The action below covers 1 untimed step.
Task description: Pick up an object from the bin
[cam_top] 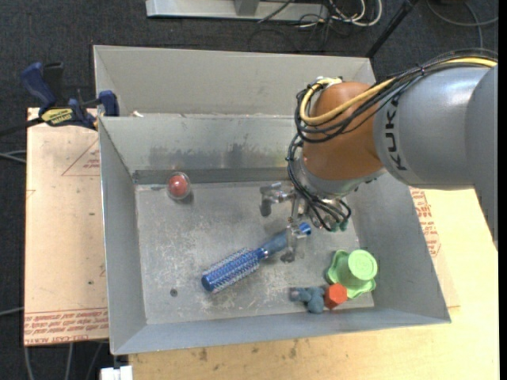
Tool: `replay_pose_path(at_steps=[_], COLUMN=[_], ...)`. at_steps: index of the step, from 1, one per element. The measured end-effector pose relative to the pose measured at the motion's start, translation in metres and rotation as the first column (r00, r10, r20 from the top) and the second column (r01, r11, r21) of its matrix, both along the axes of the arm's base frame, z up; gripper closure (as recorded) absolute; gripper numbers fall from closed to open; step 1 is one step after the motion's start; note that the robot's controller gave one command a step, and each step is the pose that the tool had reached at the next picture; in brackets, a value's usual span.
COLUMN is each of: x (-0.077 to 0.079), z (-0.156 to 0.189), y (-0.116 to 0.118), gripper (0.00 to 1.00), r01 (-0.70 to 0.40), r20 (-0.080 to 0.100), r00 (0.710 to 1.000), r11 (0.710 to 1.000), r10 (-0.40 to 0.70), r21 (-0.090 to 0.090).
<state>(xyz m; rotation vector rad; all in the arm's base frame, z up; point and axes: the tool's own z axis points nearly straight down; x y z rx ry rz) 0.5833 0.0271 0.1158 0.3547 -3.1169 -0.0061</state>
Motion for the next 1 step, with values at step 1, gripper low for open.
replay_pose_path(at_steps=[1], x=[-0.0082], z=[-0.0479], y=[0.0075], gripper=[0.0], r01=[-0.115], r20=[0.003], r00=[0.993], r11=[0.993], r10=[0.115], r21=[-0.001])
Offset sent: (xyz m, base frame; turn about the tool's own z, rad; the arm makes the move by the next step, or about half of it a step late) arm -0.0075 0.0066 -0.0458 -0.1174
